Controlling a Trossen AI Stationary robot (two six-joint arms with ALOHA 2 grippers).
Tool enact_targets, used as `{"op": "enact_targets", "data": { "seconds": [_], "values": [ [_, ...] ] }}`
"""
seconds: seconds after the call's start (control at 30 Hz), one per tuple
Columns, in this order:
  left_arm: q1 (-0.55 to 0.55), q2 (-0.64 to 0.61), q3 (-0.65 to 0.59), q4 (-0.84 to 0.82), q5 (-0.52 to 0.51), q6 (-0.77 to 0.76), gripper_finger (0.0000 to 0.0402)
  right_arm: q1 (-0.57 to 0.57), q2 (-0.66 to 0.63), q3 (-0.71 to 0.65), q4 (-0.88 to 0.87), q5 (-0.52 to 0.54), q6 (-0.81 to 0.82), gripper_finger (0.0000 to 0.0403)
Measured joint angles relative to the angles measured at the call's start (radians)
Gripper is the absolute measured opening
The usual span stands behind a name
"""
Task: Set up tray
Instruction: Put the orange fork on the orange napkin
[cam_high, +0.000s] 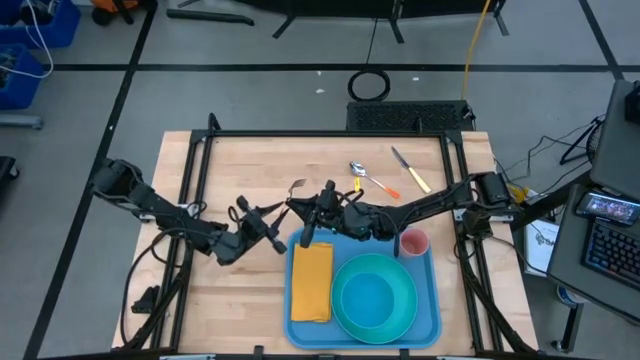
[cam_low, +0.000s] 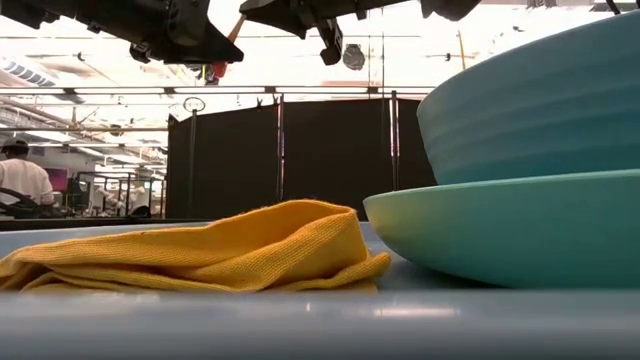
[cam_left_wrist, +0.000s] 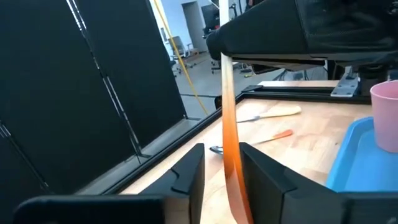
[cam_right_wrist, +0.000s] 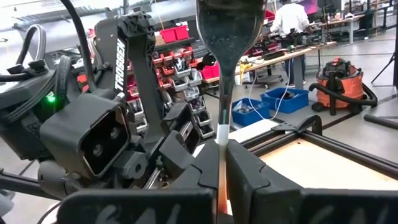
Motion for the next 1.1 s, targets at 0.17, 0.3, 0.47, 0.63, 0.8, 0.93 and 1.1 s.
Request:
{"op": "enact_targets", "data": {
  "seconds": [0.17, 0.3, 0.47, 0.63, 0.8, 0.93, 1.1],
  "values": [
    [0.001, 0.000, 0.000, -0.004, 0.036, 0.010, 0.0076, 0.000, 0.000, 0.000, -0.001, -0.001, 0.002, 0.0000],
    [0.001, 0.000, -0.002, -0.006, 0.057, 0.003, 0.0044, 0.001, 0.000, 0.000, -0.008, -0.001, 0.002, 0.0000],
    [0.001, -0.003, -0.003, -0.001, 0.088, -0.031, 0.0011, 0.009, -0.003, 0.000, -0.010, 0.002, -0.005, 0.0001],
    [-0.009, -0.003, -0.003, -0.004, 0.113, -0.063, 0.0007, 0.021, -0.003, 0.000, -0.009, 0.000, -0.034, 0.0003],
    [-0.037, -0.002, -0.002, -0.006, 0.178, -0.117, 0.0007, 0.043, -0.002, 0.000, 0.007, -0.013, -0.115, 0.0031],
    [-0.055, 0.000, -0.001, -0.011, 0.277, -0.219, 0.0006, 0.062, -0.001, 0.000, 0.015, -0.018, -0.201, 0.0058],
    [-0.060, 0.000, -0.001, -0.009, 0.380, -0.374, 0.0006, 0.088, -0.001, 0.000, 0.014, -0.005, -0.310, 0.0087]
  ]
}}
